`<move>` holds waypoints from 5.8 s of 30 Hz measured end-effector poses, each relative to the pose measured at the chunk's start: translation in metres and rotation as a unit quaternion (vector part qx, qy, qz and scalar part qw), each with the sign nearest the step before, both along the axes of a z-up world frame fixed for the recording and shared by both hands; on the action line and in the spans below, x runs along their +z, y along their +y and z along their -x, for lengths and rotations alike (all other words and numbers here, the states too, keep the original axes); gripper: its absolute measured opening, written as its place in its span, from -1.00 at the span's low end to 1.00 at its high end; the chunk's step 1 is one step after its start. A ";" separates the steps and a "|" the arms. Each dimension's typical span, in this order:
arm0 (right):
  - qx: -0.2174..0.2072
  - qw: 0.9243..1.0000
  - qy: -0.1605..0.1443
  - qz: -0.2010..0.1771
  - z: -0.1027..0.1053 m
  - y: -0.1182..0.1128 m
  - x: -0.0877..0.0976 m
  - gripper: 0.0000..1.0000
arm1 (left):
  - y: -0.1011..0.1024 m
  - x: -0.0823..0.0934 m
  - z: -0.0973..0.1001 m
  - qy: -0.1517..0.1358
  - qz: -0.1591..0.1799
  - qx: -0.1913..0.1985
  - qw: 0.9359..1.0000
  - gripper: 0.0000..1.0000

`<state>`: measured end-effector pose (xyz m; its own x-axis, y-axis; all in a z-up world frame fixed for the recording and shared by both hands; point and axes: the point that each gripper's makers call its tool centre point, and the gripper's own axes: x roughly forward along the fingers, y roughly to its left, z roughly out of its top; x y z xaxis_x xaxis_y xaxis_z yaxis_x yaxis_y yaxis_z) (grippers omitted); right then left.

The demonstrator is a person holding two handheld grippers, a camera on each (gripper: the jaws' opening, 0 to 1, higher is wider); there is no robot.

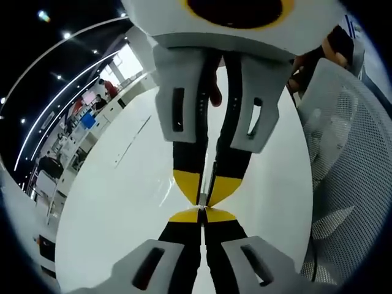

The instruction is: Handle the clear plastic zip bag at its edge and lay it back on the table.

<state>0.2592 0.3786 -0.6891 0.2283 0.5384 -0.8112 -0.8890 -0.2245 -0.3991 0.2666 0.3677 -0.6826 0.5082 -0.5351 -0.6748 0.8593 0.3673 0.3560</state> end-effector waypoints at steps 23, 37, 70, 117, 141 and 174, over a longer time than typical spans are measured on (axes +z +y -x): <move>0.018 1.000 -0.022 0.004 0.007 -0.002 0.001 -1.00 | 0.002 -0.003 0.005 0.000 -0.010 -0.009 1.000 -1.00; 0.011 1.000 -0.024 0.003 0.004 -0.005 0.002 -1.00 | 0.003 -0.003 0.003 0.002 -0.010 -0.004 1.000 -1.00; -0.003 1.000 -0.025 0.017 -0.002 -0.023 -0.006 -1.00 | 0.014 -0.011 0.004 0.012 -0.023 0.005 1.000 -1.00; -0.019 0.999 -0.026 0.037 -0.003 -0.046 -0.009 -1.00 | 0.040 -0.021 0.007 0.031 -0.043 0.034 0.998 -1.00; -0.032 0.998 -0.027 0.049 -0.008 -0.064 -0.010 -1.00 | 0.057 -0.026 0.005 0.037 -0.051 0.050 0.997 -1.00; -0.043 0.998 -0.025 0.048 -0.006 -0.071 -0.011 -1.00 | 0.065 -0.031 0.004 0.039 -0.056 0.055 0.996 -1.00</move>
